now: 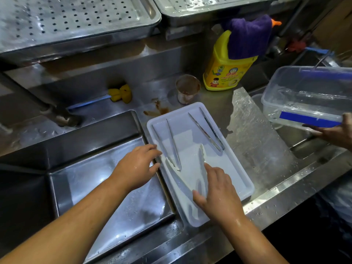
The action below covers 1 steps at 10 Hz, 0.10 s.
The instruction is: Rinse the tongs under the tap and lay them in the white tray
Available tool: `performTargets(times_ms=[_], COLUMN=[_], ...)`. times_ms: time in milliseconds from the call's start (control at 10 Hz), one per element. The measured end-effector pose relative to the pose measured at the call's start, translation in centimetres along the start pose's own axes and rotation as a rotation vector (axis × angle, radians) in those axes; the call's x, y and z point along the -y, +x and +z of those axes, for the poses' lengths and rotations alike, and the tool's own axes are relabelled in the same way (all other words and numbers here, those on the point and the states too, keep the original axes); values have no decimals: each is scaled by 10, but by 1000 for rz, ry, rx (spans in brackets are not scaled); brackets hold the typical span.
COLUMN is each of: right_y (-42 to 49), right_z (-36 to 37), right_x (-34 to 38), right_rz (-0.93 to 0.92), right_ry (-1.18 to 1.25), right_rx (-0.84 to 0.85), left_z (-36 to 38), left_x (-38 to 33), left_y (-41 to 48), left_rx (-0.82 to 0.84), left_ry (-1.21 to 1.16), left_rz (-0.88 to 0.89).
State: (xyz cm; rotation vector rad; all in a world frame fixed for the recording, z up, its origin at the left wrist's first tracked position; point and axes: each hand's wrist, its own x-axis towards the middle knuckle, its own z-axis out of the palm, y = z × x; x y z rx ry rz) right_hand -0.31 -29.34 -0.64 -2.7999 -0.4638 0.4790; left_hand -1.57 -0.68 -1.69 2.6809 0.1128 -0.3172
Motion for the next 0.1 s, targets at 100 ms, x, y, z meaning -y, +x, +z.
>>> performTargets(times_ms=[100], right_y=[5], right_z=[-6], right_x=[8], right_rz=[-71], right_ry=[27], right_rx=[-95], left_z=[-1], left_x=[5], left_y=[-15], left_rx=[6], left_ry=[-43], left_rz=[-21])
